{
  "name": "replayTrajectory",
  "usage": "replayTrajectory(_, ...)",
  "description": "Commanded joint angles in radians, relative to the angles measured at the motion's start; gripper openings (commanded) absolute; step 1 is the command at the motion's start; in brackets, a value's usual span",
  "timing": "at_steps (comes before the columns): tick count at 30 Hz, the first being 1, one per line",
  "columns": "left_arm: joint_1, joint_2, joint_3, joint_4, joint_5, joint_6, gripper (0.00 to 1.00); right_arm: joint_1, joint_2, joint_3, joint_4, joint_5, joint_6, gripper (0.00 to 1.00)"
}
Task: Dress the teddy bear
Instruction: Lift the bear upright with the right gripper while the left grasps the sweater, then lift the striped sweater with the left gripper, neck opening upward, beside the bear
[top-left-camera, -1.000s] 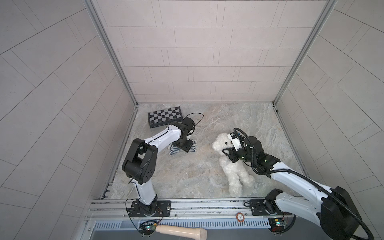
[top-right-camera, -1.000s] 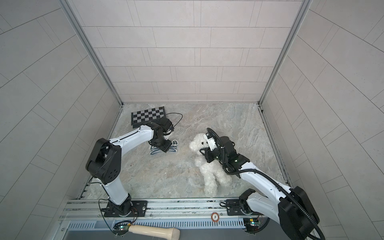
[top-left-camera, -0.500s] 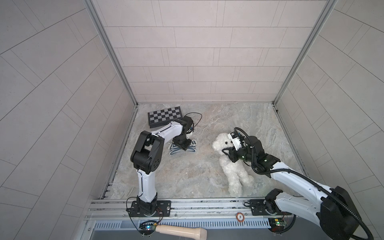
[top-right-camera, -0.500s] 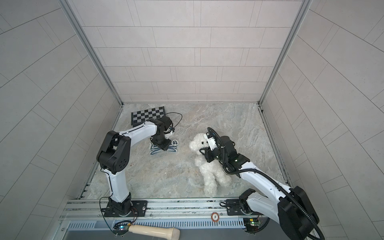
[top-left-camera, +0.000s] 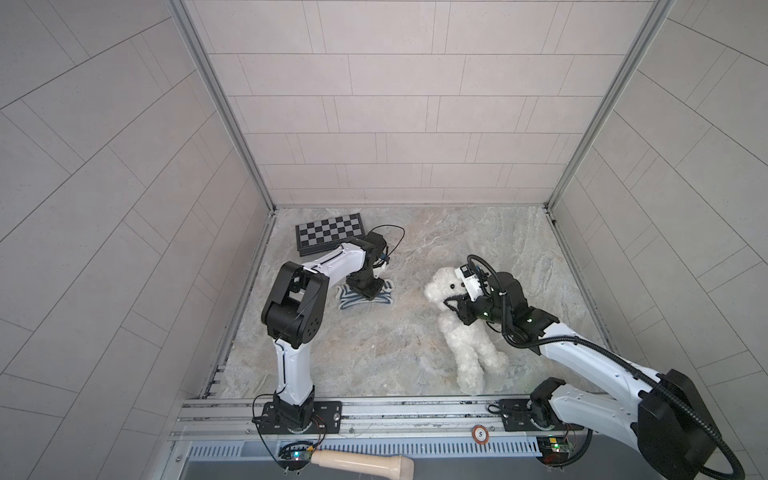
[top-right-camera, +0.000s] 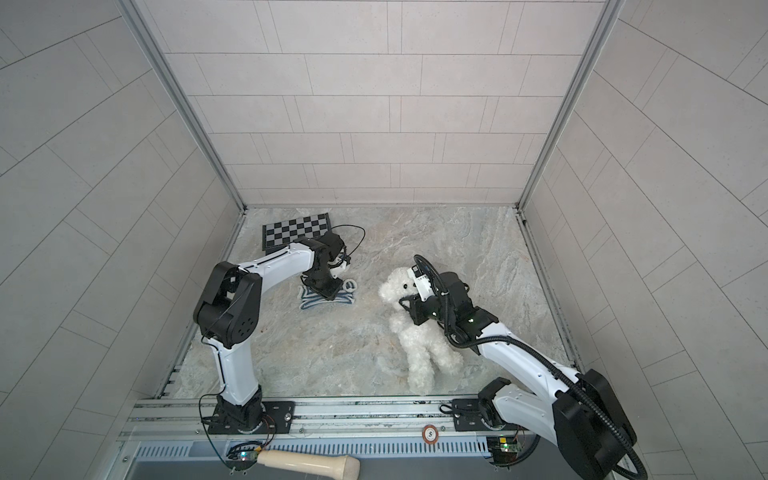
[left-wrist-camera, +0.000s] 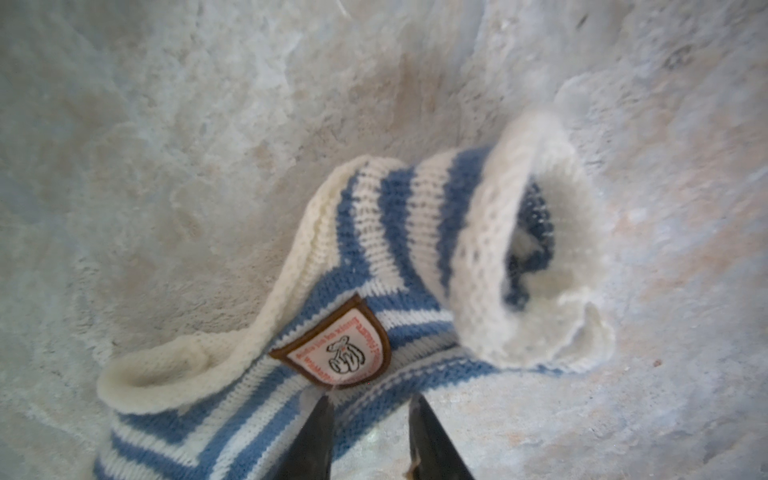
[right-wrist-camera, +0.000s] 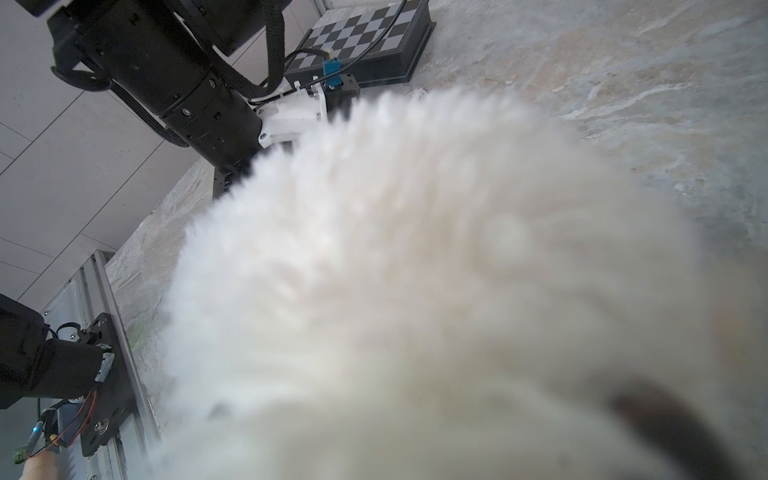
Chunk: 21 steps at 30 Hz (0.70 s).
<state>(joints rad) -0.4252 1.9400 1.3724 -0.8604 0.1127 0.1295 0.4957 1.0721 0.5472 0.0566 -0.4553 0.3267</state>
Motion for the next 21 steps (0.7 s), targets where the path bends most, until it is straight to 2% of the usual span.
replayTrajectory(1,-0.006,0.008,-0.022,-0.001,0.005,-0.003,0.39,-0.01,-0.02,-0.016,0.031,0.011,0.015,0.11)
replayTrajectory(6,-0.016,0.013,-0.029,0.009,-0.012,-0.004,0.39,-0.019,-0.028,-0.021,0.04,0.011,0.022,0.11)
replayTrajectory(12,-0.02,0.015,-0.028,0.019,-0.02,-0.001,0.3,-0.034,-0.023,-0.031,0.06,0.003,0.036,0.1)
replayTrajectory(16,-0.022,-0.009,-0.036,0.031,-0.028,-0.008,0.14,-0.037,-0.015,-0.031,0.065,-0.003,0.038,0.1)
replayTrajectory(21,-0.034,-0.062,-0.055,0.047,0.011,-0.046,0.0,-0.04,-0.006,-0.034,0.068,-0.001,0.038,0.1)
